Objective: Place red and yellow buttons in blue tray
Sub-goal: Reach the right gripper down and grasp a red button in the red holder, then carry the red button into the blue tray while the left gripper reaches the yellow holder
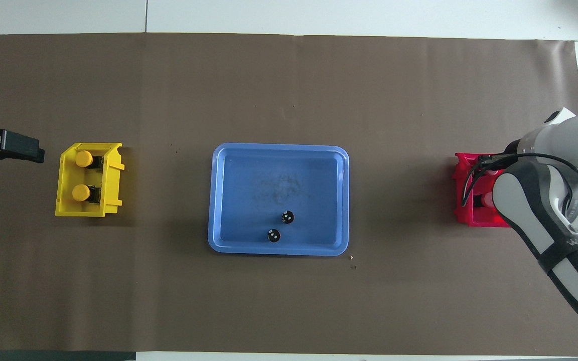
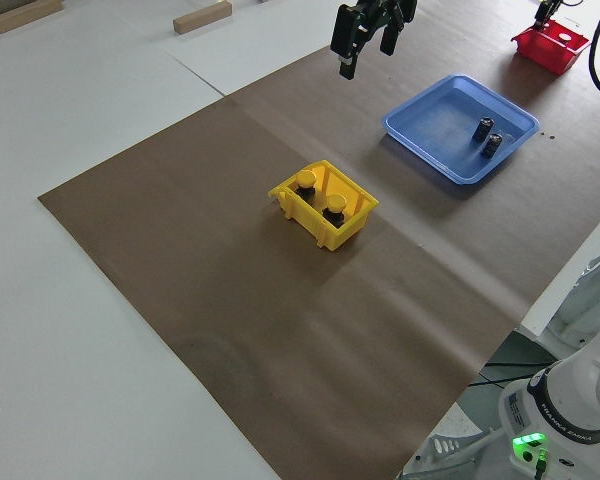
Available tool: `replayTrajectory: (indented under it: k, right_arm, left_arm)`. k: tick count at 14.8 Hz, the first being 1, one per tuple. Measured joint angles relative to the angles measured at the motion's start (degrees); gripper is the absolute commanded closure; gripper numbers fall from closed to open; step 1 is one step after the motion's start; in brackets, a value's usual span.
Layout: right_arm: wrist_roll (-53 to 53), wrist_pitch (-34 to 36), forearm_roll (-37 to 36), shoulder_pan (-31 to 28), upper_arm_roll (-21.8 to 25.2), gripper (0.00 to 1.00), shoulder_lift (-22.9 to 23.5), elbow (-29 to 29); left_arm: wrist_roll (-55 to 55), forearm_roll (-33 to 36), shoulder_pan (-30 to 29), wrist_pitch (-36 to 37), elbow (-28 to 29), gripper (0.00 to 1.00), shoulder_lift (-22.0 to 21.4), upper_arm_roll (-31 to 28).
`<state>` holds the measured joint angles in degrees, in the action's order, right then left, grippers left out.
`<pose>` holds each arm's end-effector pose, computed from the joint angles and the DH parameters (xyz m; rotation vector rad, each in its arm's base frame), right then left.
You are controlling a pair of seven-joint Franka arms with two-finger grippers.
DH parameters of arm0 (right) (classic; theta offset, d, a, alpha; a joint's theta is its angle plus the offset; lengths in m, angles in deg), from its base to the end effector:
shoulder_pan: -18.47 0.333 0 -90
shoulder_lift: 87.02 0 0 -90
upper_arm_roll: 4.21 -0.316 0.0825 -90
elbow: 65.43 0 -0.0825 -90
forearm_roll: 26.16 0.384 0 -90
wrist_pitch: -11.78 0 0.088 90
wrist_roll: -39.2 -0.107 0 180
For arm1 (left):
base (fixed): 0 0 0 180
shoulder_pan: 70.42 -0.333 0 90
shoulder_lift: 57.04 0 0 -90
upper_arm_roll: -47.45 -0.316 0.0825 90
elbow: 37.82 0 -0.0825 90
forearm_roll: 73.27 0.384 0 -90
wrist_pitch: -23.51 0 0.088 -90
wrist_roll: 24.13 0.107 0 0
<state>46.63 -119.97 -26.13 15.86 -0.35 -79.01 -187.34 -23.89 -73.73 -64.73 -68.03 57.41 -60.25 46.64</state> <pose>0.5610 -0.0631 0.3473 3.1283 0.0269 0.0484 0.5364 -0.0464 0.6143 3.1300 -0.1396 -0.0137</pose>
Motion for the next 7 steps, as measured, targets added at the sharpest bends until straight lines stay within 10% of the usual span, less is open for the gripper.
replayTrajectory:
  k: [7]
  right_arm:
    - [3.17, 20.25, -0.05, -0.63, 0.13, 0.89, -0.88, 14.41]
  left_arm:
    - [0.0, 0.0, 0.0, 0.0, 0.36, 0.0, -0.3, 0.0]
